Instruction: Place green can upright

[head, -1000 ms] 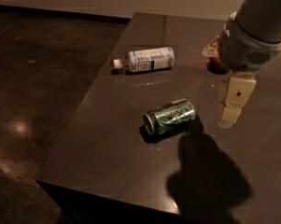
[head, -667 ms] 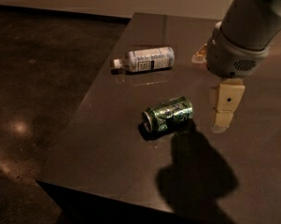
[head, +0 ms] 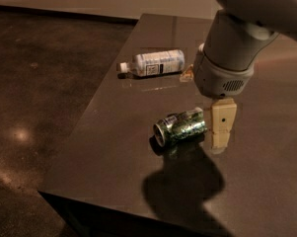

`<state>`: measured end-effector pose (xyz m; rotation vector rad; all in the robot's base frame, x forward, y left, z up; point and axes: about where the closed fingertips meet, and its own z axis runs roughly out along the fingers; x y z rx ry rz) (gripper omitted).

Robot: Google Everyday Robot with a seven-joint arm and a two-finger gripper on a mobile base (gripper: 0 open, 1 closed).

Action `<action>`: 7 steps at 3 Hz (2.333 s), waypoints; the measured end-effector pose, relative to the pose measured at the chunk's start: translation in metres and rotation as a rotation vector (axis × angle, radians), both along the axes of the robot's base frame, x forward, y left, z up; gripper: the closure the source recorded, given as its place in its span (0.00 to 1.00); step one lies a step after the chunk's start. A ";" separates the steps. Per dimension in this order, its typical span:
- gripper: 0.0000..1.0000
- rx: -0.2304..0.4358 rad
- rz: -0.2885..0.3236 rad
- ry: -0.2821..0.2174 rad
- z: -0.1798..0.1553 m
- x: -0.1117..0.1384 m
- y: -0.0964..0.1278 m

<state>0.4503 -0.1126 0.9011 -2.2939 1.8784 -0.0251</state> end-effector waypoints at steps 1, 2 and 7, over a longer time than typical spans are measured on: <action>0.00 -0.004 0.080 0.028 -0.018 -0.006 0.020; 0.00 -0.005 0.112 0.039 -0.028 -0.009 0.029; 0.67 0.038 0.135 0.094 -0.048 -0.005 0.058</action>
Offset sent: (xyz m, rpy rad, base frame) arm -0.0140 0.0378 -0.0441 -0.0078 0.0670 0.1521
